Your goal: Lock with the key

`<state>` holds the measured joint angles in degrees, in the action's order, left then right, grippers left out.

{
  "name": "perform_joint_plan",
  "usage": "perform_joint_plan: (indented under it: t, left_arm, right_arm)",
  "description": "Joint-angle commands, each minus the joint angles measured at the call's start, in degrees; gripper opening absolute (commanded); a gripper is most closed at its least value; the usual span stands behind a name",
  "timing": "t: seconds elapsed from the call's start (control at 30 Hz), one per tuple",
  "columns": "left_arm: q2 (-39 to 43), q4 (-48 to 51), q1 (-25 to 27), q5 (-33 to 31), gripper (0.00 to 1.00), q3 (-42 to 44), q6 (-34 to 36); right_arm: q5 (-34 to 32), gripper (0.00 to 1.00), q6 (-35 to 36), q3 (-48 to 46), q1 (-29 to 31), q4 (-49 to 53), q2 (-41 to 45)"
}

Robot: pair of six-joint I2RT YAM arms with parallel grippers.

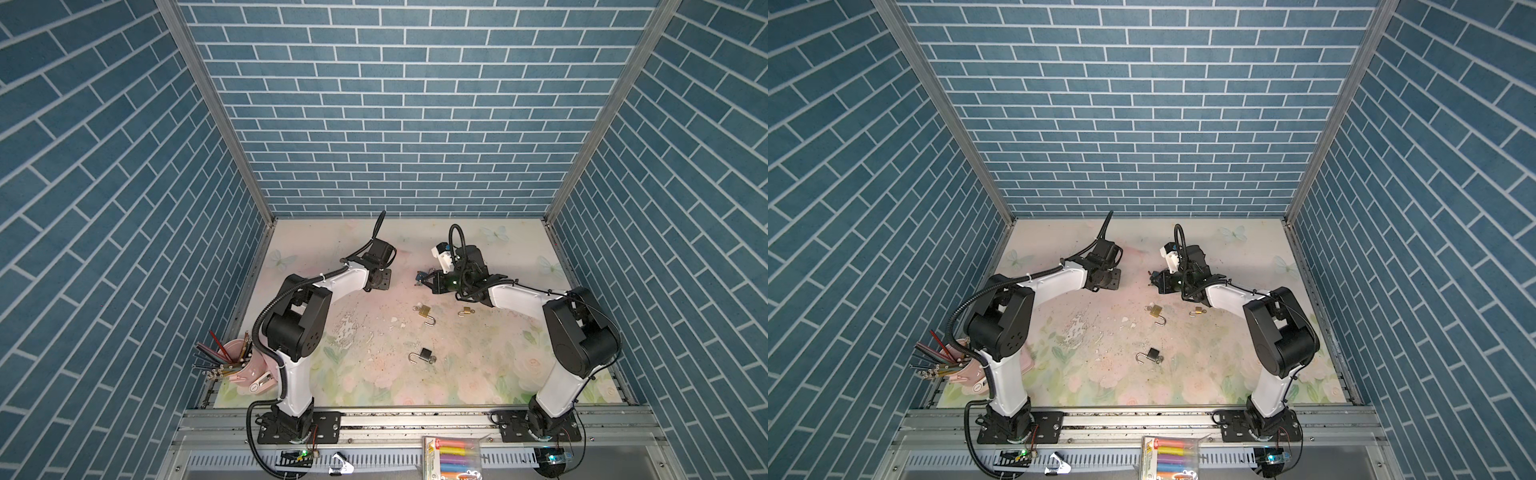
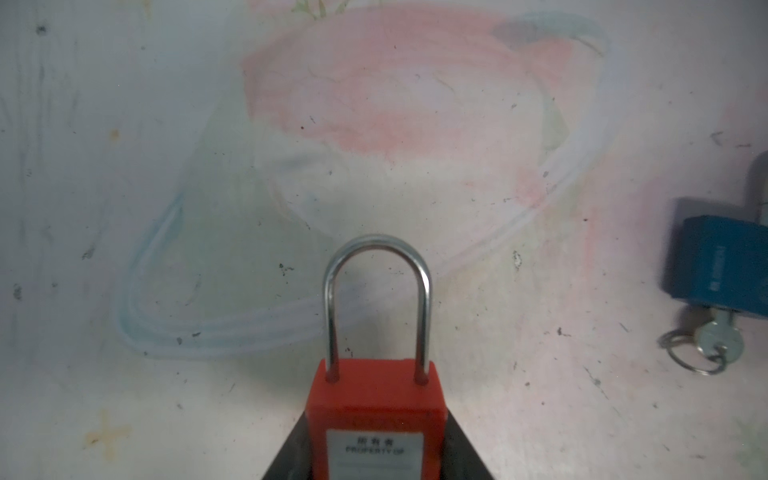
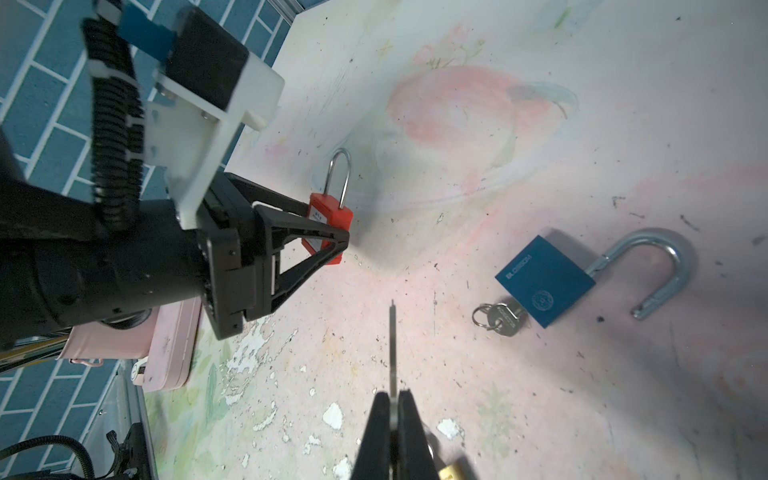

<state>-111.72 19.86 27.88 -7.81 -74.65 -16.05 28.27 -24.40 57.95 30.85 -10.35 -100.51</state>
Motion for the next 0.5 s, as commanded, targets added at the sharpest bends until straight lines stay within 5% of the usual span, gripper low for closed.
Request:
perform_joint_plan:
  t: [0.0,0.47]
  left_arm:
    - [-1.71,1.10,0.34,-0.15,0.20,-1.22,-0.47]
    - [-1.20,0.65,0.52,-0.98,0.72,-0.92,-0.46]
  right_arm:
    - [-1.11,0.00,-0.06,0.22,0.26,-1.07,-0.36]
    - [0.07,0.00,1.35,3.94,0.20,1.61,-2.72]
